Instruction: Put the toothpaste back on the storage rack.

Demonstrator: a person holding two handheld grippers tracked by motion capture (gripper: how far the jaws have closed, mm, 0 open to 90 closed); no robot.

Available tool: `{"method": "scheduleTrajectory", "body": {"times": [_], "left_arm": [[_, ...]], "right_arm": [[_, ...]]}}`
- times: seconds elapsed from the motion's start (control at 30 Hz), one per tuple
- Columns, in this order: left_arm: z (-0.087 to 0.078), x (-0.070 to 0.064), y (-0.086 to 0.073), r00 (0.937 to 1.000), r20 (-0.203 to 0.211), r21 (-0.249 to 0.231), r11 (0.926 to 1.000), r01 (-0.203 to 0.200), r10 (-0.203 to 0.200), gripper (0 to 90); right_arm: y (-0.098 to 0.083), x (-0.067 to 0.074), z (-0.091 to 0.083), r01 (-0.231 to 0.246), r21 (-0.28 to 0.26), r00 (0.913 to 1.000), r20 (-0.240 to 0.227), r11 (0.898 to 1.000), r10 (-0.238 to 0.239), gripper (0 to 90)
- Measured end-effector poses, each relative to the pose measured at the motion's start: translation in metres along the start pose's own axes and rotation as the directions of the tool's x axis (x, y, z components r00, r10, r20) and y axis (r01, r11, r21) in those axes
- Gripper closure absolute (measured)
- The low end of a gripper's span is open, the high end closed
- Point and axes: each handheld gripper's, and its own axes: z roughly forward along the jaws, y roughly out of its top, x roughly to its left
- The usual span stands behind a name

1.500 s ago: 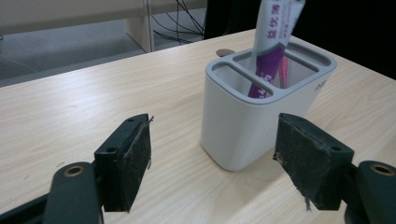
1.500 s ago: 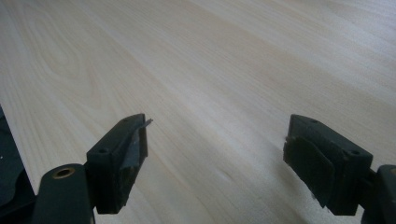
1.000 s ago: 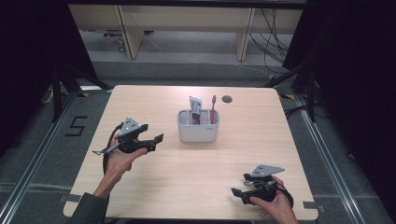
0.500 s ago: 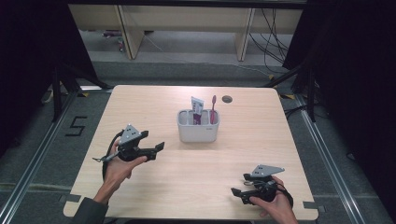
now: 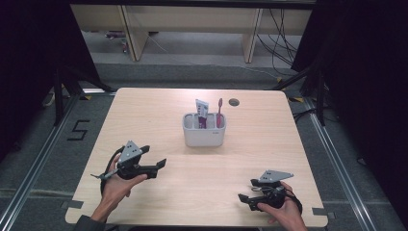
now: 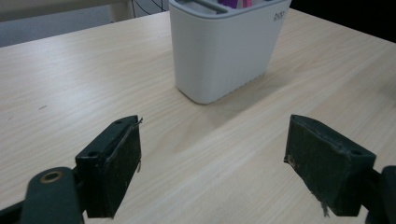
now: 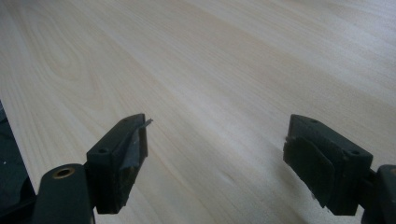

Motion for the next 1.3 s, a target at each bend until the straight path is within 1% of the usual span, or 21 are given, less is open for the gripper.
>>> {"method": "scheduleTrajectory", "body": {"times": [0.07, 0.2, 0.23, 0.27, 0.33, 0.43, 0.53, 0.6, 0.67, 0.7, 0.73, 0.8, 0.83, 0.87, 0.9, 0.93, 0.97, 1.0, 1.03, 1.1, 1.3], "left_arm": [[-0.004, -0.001, -0.004, 1.0000, -0.003, 0.007, 1.0000, -0.003, 0.003, 17.4], [-0.014, -0.003, -0.010, 0.9999, -0.005, 0.011, 0.9999, -0.010, 0.010, 17.0], [-0.016, -0.003, -0.011, 0.9999, -0.004, 0.010, 0.9999, -0.010, 0.010, 17.0], [-0.018, -0.003, -0.012, 1.0000, -0.004, 0.013, 0.9999, -0.008, 0.009, 17.0], [-0.021, -0.004, -0.016, 1.0000, -0.002, 0.013, 0.9999, -0.005, 0.005, 16.9], [-0.026, -0.007, -0.024, 0.9999, 0.001, 0.027, 0.9996, -0.012, 0.012, 16.9], [-0.032, -0.009, -0.033, 1.0000, -0.002, 0.040, 0.9992, -0.004, 0.004, 16.9], [-0.035, -0.010, -0.038, 1.0000, -0.001, 0.050, 0.9987, -0.008, 0.008, 16.9], [-0.038, -0.011, -0.042, 0.9999, 0.002, 0.057, 0.9983, -0.014, 0.014, 16.9], [-0.039, -0.012, -0.044, 0.9999, -0.003, 0.063, 0.9979, -0.012, 0.012, 16.9], [-0.040, -0.013, -0.046, 1.0000, 0.002, 0.060, 0.9981, -0.010, 0.010, 16.9], [-0.043, -0.014, -0.050, 0.9998, 0.009, 0.072, 0.9973, -0.019, 0.018, 16.9], [-0.044, -0.015, -0.051, 0.9997, 0.010, 0.077, 0.9967, -0.025, 0.025, 16.8], [-0.045, -0.016, -0.053, 0.9996, 0.004, 0.078, 0.9966, -0.027, 0.027, 16.9], [-0.046, -0.017, -0.054, 0.9996, 0.004, 0.075, 0.9968, -0.027, 0.027, 16.9], [-0.047, -0.017, -0.055, 0.9993, 0.009, 0.080, 0.9962, -0.036, 0.035, 16.9], [-0.048, -0.018, -0.056, 0.9995, 0.009, 0.078, 0.9965, -0.031, 0.030, 16.9], [-0.049, -0.019, -0.058, 0.9994, 0.013, 0.078, 0.9964, -0.032, 0.031, 16.9], [-0.050, -0.019, -0.059, 0.9992, 0.013, 0.088, 0.9954, -0.038, 0.037, 16.9], [-0.051, -0.020, -0.061, 0.9988, 0.021, 0.103, 0.9936, -0.047, 0.045, 16.9], [-0.053, -0.026, -0.067, 0.9978, 0.022, 0.127, 0.9899, -0.064, 0.062, 16.8]], "right_arm": [[0.000, -0.001, 0.001, 0.027, -0.008, 0.9996, -0.002, 1.000, -0.027, 22.0], [0.001, 0.000, 0.000, 0.036, -0.010, 0.9993, 0.003, 0.999, -0.036, 22.0], [0.001, 0.000, 0.002, 0.027, -0.017, 0.9995, -0.013, 0.999, -0.027, 22.0], [0.001, -0.001, 0.002, 0.036, -0.018, 0.9993, 0.007, 0.999, -0.036, 22.0], [0.001, -0.001, 0.002, 0.024, -0.015, 0.9996, -0.012, 1.000, -0.024, 22.0], [0.001, 0.000, 0.002, 0.036, -0.015, 0.9993, 0.004, 0.999, -0.036, 22.1], [0.001, 0.000, 0.000, 0.018, -0.004, 0.9998, 0.003, 1.000, -0.018, 22.1], [0.001, 0.000, 0.000, 0.039, -0.016, 0.9992, 0.001, 0.999, -0.039, 22.1], [0.001, 0.003, -0.001, 0.005, -0.004, 1.0000, 0.008, 1.000, -0.005, 22.1], [0.000, 0.003, -0.001, 0.015, -0.008, 0.9999, 0.007, 1.000, -0.015, 22.1], [0.001, 0.001, -0.001, 0.048, -0.013, 0.9988, 0.005, 0.999, -0.048, 22.1], [0.001, 0.003, -0.001, 0.039, -0.013, 0.9992, 0.004, 0.999, -0.039, 22.2], [0.001, 0.003, -0.001, 0.053, -0.018, 0.9985, 0.011, 0.998, -0.053, 22.2], [0.001, 0.003, 0.000, 0.053, -0.018, 0.9986, 0.001, 0.998, -0.053, 22.2], [0.000, 0.006, -0.001, 0.013, -0.006, 0.9999, 0.008, 1.000, -0.013, 22.2], [0.000, 0.006, -0.001, 0.020, -0.011, 0.9998, 0.010, 1.000, -0.020, 22.2], [0.001, 0.002, 0.000, 0.049, -0.011, 0.9987, -0.015, 0.999, -0.050, 22.2], [0.000, 0.006, -0.002, 0.006, -0.005, 1.0000, -0.002, 1.000, -0.006, 22.2], [0.000, 0.005, -0.002, 0.036, -0.023, 0.9993, 0.014, 0.999, -0.035, 22.2], [0.000, 0.003, -0.003, 0.060, -0.024, 0.9979, 0.026, 0.998, -0.059, 22.2], [0.000, 0.003, -0.002, 0.054, -0.016, 0.9985, 0.006, 0.998, -0.054, 22.2]]}}
